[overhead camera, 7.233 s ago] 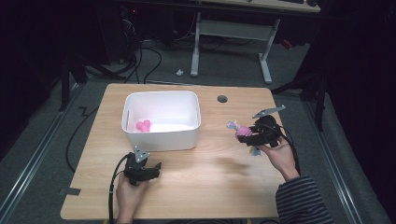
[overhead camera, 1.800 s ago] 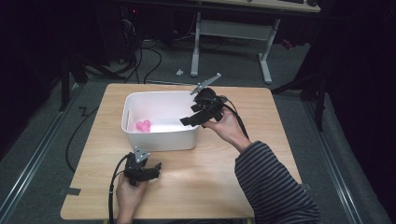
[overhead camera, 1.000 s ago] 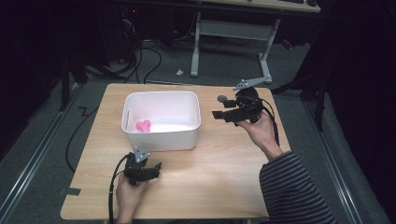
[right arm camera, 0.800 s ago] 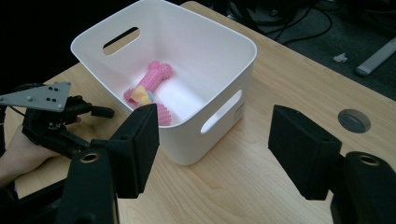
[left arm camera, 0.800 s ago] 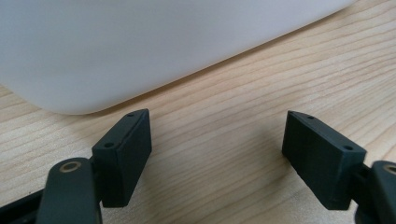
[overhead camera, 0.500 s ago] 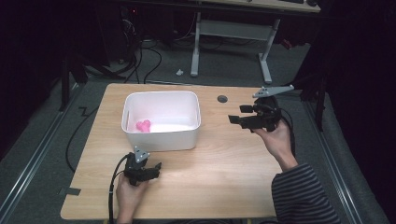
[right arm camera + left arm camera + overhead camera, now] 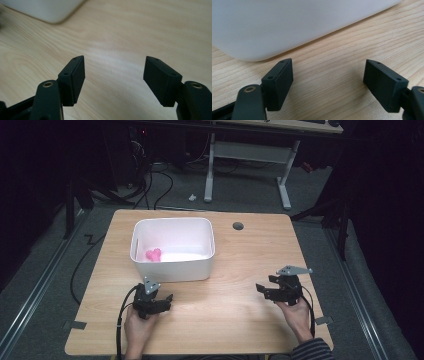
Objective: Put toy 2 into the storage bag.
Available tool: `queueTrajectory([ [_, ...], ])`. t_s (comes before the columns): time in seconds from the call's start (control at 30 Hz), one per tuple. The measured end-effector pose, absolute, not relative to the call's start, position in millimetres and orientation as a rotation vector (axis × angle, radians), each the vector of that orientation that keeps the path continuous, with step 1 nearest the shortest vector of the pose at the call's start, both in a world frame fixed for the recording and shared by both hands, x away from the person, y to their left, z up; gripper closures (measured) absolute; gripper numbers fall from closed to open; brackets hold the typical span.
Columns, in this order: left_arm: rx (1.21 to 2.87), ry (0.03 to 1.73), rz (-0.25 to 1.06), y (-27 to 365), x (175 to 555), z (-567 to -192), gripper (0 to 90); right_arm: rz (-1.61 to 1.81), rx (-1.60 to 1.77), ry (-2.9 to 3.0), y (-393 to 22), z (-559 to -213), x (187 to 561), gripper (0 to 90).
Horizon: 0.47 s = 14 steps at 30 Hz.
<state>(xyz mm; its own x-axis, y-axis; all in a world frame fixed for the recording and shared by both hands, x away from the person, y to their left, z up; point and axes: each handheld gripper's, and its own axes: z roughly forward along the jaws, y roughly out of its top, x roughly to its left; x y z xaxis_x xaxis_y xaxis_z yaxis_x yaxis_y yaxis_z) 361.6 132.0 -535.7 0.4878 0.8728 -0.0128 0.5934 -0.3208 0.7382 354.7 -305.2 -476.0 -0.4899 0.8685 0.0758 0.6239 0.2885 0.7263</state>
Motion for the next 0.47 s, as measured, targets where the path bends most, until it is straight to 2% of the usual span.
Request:
queueTrajectory([
  [0.17,2.040,1.204,0.516,132,362,-536,24.1,0.847,1.400,2.179,-304,-520,349,33.6],
  [0.47,2.041,1.204,0.517,132,361,-536,24.0,0.893,1.373,2.142,-304,-531,345,27.7],
])
